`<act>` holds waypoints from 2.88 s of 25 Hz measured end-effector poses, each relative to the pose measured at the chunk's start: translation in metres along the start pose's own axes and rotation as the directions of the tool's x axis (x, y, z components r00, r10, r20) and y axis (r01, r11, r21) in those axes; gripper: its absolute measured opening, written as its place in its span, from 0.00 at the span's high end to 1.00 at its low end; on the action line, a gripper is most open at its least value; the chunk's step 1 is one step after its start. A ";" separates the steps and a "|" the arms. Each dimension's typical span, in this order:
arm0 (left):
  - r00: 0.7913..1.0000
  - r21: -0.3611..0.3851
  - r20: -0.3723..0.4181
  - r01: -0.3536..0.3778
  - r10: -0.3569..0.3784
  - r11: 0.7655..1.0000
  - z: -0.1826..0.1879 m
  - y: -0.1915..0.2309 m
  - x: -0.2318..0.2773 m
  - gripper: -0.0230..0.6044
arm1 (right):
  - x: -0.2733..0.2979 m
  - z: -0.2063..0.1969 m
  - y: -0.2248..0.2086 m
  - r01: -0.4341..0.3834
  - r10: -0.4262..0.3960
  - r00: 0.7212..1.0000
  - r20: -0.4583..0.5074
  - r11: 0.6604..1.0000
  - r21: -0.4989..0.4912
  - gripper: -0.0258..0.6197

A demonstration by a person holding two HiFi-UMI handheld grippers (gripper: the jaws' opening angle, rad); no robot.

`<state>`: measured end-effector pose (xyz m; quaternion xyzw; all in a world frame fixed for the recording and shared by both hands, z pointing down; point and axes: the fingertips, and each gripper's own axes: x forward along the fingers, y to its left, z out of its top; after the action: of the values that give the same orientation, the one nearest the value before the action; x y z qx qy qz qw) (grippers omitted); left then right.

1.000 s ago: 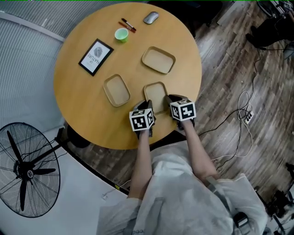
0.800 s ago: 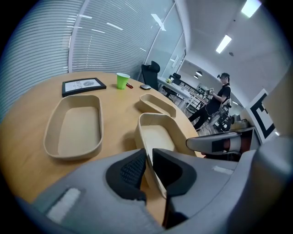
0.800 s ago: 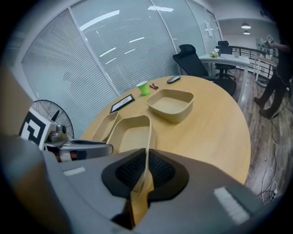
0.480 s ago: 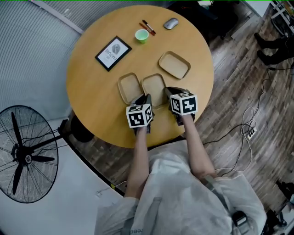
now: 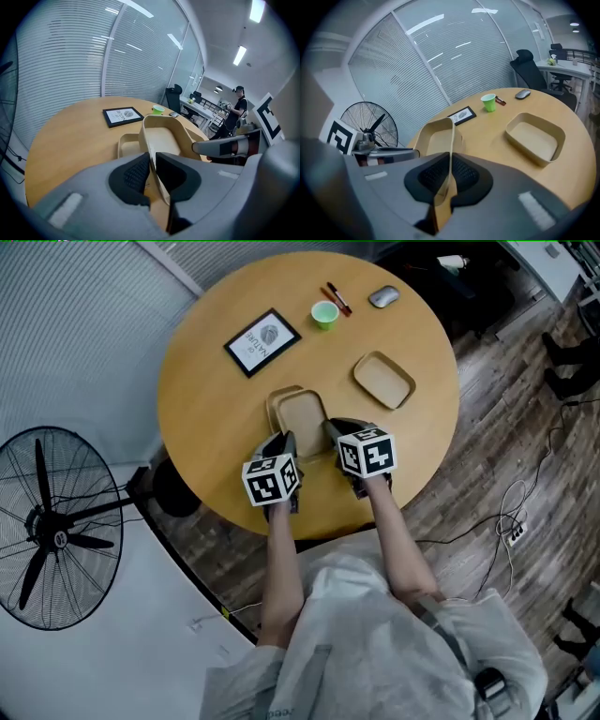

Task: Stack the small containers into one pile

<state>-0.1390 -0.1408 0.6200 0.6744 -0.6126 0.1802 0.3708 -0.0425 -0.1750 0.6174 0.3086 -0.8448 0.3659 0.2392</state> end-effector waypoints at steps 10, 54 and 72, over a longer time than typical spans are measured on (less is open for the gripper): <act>1.000 -0.032 -0.018 0.004 -0.005 0.999 0.006 0.039 0.003 0.89 | 0.029 0.006 0.023 0.003 -0.002 1.000 -0.015 1.000 0.024 0.93; 0.989 -0.094 -0.148 -0.019 0.005 0.995 -0.023 0.074 0.045 0.82 | 0.024 0.016 -0.091 0.229 -0.248 0.966 -0.075 0.952 -0.201 0.88; 0.972 -0.076 -0.192 0.120 -0.133 0.990 -0.053 0.014 0.041 0.82 | 0.030 -0.007 -0.161 0.248 -0.389 0.900 -0.196 0.828 -0.503 0.91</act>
<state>-0.1339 -0.1302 0.6878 0.6787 -0.5344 0.2021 0.4615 0.0499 -0.2678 0.7166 0.3230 -0.7988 0.1478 0.4854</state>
